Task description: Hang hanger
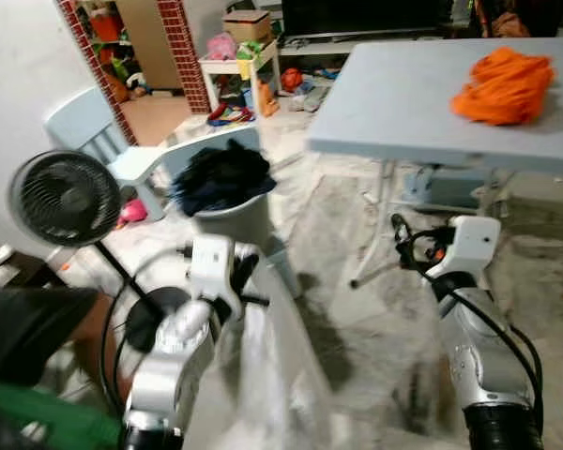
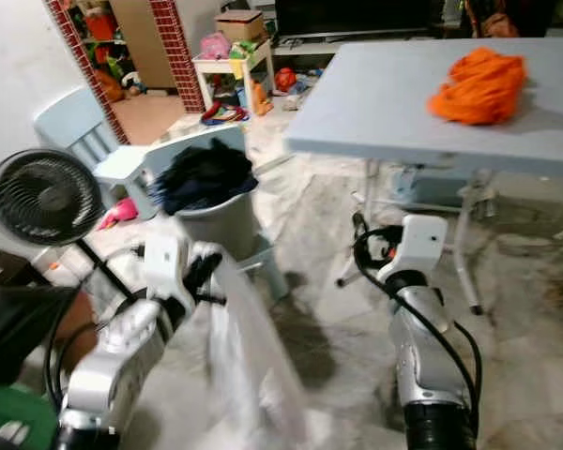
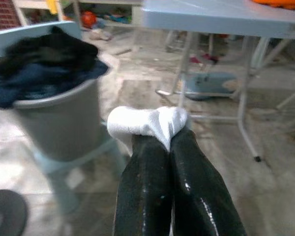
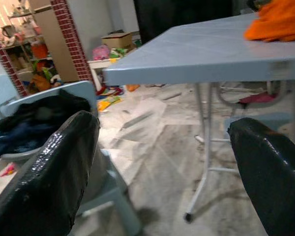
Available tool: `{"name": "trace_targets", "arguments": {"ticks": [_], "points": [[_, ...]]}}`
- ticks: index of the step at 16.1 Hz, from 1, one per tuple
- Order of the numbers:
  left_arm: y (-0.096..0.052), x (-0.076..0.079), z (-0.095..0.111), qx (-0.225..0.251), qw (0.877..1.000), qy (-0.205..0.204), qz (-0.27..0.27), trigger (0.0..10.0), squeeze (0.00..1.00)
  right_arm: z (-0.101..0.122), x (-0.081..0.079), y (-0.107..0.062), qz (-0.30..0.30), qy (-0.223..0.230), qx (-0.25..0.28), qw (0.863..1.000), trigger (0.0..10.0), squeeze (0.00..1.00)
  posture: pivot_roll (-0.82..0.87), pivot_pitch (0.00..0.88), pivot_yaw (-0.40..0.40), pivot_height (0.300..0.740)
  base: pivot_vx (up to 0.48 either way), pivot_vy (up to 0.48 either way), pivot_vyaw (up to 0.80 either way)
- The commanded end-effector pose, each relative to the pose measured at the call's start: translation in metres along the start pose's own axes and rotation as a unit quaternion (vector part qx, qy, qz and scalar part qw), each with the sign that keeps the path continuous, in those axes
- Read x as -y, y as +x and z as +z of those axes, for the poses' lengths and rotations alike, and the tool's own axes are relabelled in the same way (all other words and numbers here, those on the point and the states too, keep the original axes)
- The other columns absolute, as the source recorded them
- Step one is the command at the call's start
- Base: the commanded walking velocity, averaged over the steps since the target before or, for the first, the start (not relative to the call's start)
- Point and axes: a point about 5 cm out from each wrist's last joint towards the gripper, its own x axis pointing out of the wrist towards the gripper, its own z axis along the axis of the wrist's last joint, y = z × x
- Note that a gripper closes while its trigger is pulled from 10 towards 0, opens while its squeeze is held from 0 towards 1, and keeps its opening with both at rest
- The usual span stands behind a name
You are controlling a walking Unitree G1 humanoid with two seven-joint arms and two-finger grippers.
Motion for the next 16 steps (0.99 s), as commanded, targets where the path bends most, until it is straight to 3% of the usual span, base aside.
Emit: {"name": "trace_targets", "arguments": {"ticks": [1,8,16], "points": [[-0.0041,-0.0167,0.0067,0.019,1.000,0.008,0.023,10.0,0.00,0.0066,-0.0139,0.0055,0.017,0.008,0.016,1.000,10.0,0.00,-0.12,0.000,0.155,0.740,0.000,0.000,0.00],[-0.0055,-0.0162,0.0084,0.047,0.999,-0.013,0.012,10.0,0.00,0.0062,-0.0086,0.0045,0.015,0.000,0.013,1.000,10.0,0.00,-0.13,0.000,0.134,0.740,0.000,0.000,0.00],[-0.0064,-0.0155,0.0079,0.056,0.998,-0.015,0.013,10.0,0.00,0.0052,-0.0112,0.0017,0.026,-0.010,0.011,1.000,10.0,0.00,-0.13,0.000,0.122,0.740,0.333,0.000,-0.33]]}}
